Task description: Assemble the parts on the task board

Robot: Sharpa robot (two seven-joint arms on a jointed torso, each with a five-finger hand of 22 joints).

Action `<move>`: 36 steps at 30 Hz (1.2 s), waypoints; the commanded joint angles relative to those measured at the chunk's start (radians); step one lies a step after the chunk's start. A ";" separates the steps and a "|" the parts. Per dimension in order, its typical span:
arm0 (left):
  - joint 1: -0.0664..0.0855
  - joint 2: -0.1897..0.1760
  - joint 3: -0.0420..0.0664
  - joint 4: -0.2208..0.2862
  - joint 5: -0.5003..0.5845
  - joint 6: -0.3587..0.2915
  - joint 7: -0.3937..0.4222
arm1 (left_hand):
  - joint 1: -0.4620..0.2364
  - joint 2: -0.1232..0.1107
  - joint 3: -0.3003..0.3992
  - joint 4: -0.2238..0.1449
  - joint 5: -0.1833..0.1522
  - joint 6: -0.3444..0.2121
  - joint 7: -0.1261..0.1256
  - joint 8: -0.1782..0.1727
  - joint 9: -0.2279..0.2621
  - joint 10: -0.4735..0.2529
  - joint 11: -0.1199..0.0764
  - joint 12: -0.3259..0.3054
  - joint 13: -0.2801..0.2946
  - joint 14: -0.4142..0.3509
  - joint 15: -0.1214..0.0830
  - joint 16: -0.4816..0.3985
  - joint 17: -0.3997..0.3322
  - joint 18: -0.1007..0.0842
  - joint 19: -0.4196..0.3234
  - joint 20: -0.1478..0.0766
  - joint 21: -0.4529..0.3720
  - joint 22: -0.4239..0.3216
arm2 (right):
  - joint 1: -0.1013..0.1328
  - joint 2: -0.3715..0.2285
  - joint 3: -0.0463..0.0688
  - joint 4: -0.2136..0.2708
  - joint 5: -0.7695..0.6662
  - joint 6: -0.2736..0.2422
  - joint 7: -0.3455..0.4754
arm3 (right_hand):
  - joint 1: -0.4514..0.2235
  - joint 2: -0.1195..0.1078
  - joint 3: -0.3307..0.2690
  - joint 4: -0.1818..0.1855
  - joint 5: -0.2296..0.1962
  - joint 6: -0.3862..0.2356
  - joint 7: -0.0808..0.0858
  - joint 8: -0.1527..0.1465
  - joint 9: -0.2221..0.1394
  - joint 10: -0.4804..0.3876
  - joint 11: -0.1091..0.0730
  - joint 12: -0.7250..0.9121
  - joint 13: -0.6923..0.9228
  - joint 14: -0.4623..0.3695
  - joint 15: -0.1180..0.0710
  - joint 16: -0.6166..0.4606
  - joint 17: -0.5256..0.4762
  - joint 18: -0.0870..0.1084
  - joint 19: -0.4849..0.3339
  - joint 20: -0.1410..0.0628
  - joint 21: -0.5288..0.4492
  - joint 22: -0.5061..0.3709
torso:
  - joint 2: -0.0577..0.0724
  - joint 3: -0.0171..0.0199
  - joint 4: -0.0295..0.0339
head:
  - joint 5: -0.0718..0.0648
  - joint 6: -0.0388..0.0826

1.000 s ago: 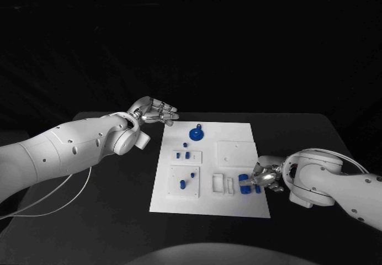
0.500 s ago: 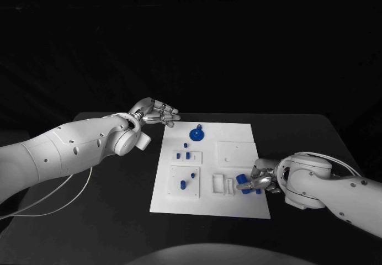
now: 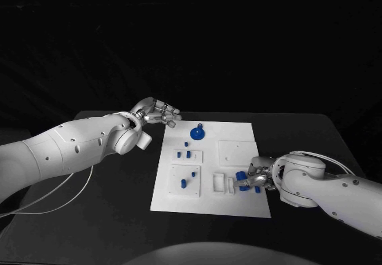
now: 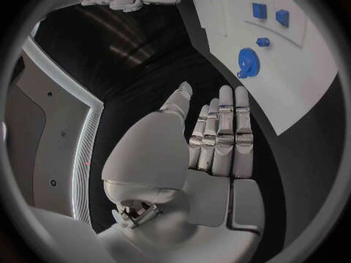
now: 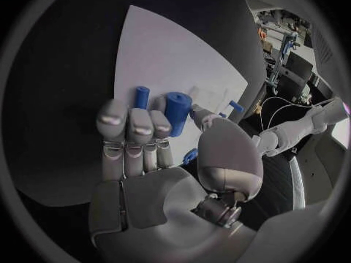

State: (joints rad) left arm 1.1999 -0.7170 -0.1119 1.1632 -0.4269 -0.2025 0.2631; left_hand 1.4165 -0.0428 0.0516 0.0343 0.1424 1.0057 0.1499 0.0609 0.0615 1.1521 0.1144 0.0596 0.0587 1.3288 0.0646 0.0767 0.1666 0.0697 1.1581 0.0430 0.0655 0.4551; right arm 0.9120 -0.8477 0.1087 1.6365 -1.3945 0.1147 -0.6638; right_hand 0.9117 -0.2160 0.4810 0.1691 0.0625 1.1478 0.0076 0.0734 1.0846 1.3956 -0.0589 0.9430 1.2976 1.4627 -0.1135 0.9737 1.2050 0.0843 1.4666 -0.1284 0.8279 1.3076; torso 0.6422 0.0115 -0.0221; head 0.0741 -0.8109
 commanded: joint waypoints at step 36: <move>0.000 0.003 -0.003 0.000 0.007 0.029 -0.007 | -0.007 0.004 -0.002 0.006 -0.004 -0.008 -0.002 0.003 0.001 -0.006 -0.001 0.001 0.001 -0.008 -0.002 0.006 0.002 -0.005 0.007 0.002 0.005 -0.013 | 0.038 -0.027 0.001 0.098 0.289 -0.135 0.005 | -0.087 0.107 0.085 -0.316 0.553 -0.017 -0.011 -0.009 0.008 -0.002 -0.015 0.016 0.004 0.006 -0.008 0.007 -0.011 -0.017 0.061 -0.012 0.020 0.092 | 0.000 -0.0013 -0.0006 | 0.007 -0.007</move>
State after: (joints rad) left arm 1.1999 -0.7162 -0.1151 1.1615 -0.4266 -0.1878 0.2522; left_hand 1.4165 -0.0428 0.0516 0.0343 0.1424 1.0057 0.1499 0.0609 0.0615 1.1521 0.1144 0.0596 0.0585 1.3288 0.0645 0.0767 0.1671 0.0696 1.1580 0.0429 0.0655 0.4425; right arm 0.9495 -0.8793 0.1093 1.7346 -1.1328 -0.0270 -0.6615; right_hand 0.8213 -0.1236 0.4180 0.0076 0.6141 1.1415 0.0117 0.0616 1.0941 1.3868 -0.0720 0.9547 1.3000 1.4647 -0.1150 0.9759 1.1948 0.0824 1.4667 -0.1356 0.8423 1.3075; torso 0.6419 0.0108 -0.0227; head 0.0811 -0.8167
